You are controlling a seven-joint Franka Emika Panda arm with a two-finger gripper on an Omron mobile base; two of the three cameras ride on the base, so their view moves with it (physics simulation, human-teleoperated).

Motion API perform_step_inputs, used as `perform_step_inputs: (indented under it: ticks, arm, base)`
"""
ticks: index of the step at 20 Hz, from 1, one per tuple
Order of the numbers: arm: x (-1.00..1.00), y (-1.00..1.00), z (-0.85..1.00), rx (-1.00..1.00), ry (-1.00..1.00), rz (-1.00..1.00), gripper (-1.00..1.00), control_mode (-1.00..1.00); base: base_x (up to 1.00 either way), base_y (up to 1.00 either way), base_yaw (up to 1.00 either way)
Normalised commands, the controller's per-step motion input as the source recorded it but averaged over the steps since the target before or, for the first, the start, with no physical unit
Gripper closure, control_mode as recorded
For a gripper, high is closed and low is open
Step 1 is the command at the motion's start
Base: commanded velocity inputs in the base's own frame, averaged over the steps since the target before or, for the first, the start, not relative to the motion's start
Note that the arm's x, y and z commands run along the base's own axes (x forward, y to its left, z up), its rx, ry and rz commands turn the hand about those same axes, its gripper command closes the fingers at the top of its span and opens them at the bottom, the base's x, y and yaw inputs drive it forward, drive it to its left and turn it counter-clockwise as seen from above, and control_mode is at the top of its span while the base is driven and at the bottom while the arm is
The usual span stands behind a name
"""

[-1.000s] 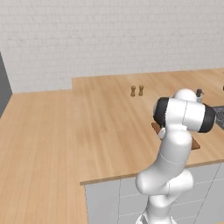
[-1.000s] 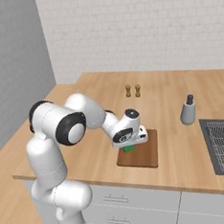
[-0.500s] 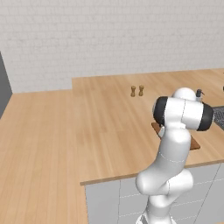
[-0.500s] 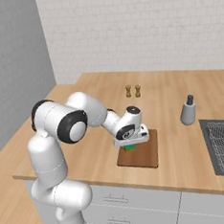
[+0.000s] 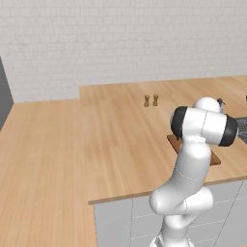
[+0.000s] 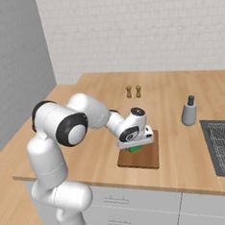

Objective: Pick up the sponge from the counter and clean the cutting board by briefly scrubbing or pressing down on the cutting board. Once finished, release the sponge.

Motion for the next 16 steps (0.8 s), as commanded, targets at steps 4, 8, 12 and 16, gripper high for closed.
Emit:
perform_step_inputs:
  ticks: [4,8,12,16]
  arm:
    - [-0.7,-0.59,-0.71,0.0,0.0,0.0,1.0,-1.0]
    - [-0.57,-0.73,-0.64,0.0,-0.01,0.0,1.0,-1.0]
    - [-0.49,-0.88,-0.48,0.0,-0.01,0.0,1.0,-1.0]
    - [-0.52,-0.91,-0.51,0.0,0.0,0.0,1.0,-1.0]
  base:
    - [0.0,0.0,0.0]
    - [0.0,0.0,0.0]
    - [0.0,0.0,0.0]
    - [0.0,0.0,0.0]
